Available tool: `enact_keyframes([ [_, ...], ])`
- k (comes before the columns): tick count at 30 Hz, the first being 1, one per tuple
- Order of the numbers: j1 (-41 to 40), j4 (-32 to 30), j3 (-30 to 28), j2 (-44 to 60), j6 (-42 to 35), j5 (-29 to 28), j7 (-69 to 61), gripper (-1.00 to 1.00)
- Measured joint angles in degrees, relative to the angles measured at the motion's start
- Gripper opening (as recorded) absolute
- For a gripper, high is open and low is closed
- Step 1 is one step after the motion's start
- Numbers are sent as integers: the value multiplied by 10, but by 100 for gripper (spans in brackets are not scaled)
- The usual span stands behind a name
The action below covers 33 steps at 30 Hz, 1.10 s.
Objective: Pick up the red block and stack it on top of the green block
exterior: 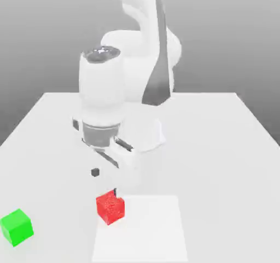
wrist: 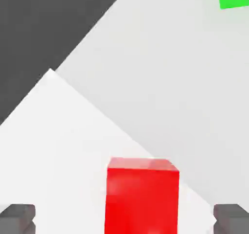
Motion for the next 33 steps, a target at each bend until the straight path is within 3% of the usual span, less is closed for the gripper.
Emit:
enact_keyframes([
  [4,15,10,-21,82,69,-25,21,0],
  [5,20,12,-27,98,83,-30,24,-100],
  [12,20,12,-27,100,85,-31,26,-100],
  [19,7,0,-9,-20,-23,10,-5,-100],
  [30,-115,212,-93,62,-153,29,-8,-100],
  [33,-125,233,-100,114,-122,36,-12,-100],
])
